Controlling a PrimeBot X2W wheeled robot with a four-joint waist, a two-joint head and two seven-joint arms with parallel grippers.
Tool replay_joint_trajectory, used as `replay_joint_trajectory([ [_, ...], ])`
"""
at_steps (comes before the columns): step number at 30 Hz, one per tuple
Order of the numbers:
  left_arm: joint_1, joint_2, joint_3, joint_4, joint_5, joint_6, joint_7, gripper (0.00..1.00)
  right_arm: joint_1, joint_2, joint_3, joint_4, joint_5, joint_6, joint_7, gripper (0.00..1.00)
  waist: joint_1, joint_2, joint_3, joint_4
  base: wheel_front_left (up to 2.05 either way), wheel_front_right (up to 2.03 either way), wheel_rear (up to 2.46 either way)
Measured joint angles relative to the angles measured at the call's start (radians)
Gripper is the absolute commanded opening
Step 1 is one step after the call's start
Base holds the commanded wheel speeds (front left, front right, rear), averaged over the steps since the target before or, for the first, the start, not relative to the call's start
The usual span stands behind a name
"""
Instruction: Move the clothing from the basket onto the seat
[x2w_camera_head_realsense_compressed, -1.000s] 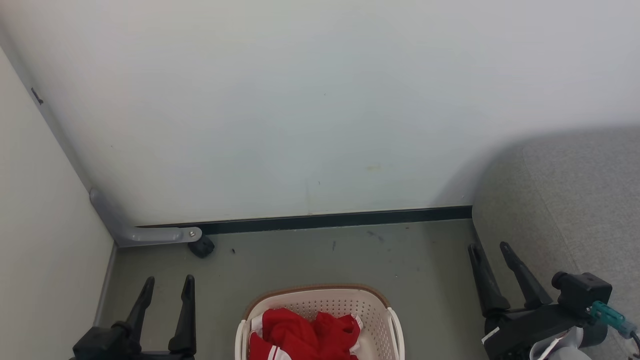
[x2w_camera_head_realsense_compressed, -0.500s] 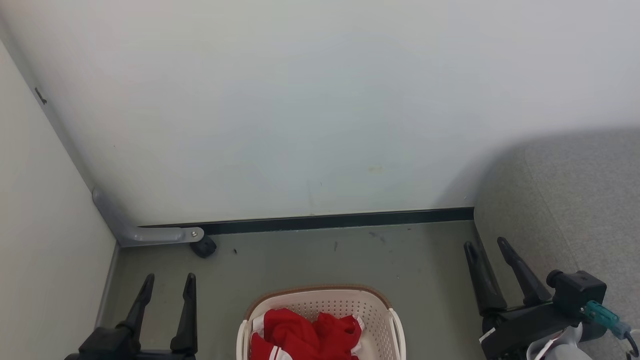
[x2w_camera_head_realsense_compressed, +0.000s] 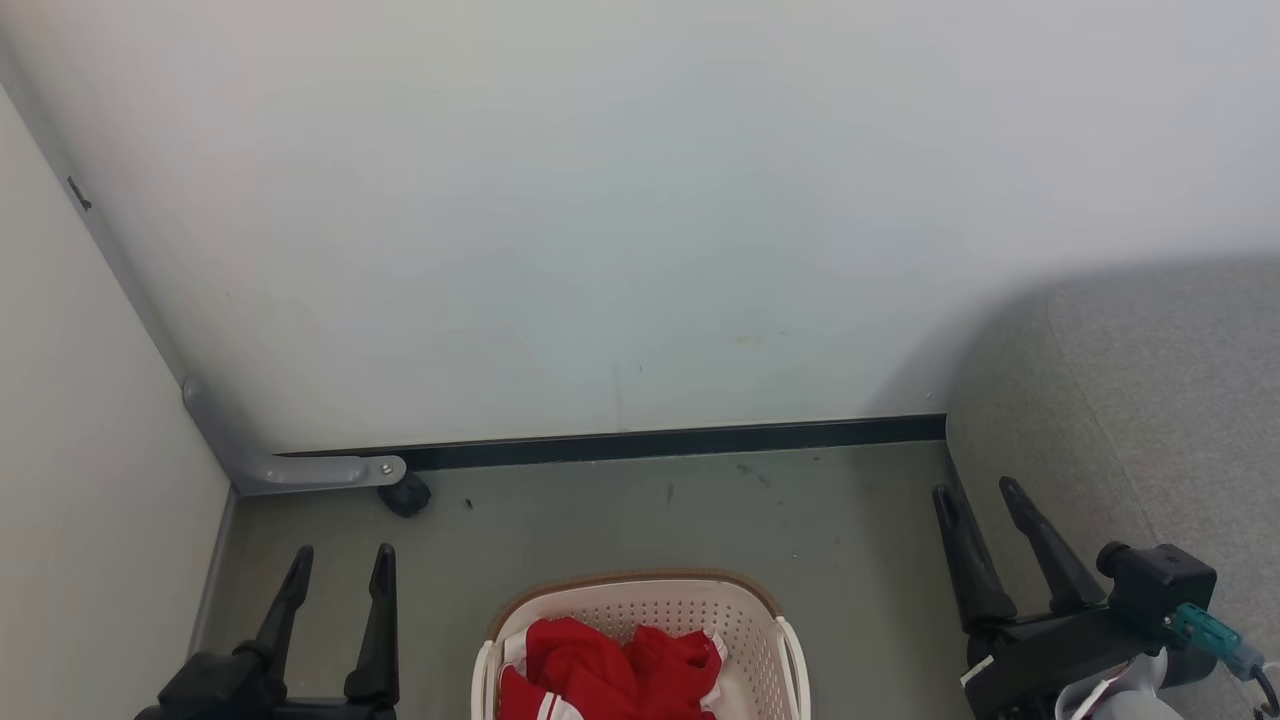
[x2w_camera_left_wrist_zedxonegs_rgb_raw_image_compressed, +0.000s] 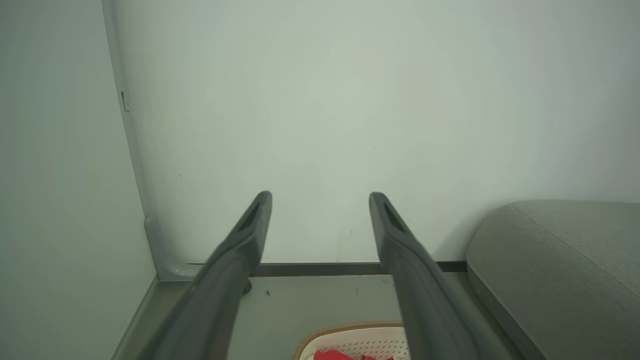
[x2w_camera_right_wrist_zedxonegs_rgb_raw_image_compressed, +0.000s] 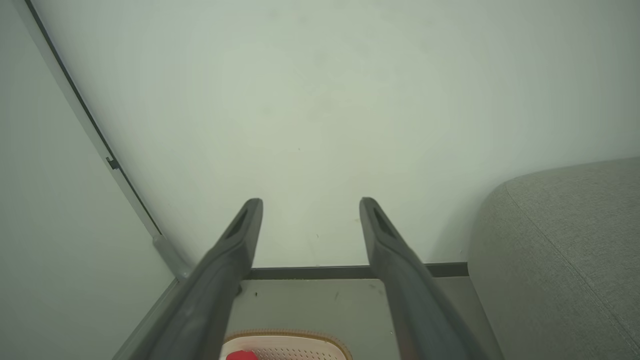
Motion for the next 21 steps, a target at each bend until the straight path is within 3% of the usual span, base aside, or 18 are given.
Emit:
replay_joint_trajectory([
  [21,-0.003,-0.007,0.009,-0.041,-0.008,-0.021,0.0,1.0,0.005,0.003,0.0,-0.035,-0.006,-0.001,0.0,1.0,0.0,0.0,0.09,-0.031,0.0,0.0,0.0],
])
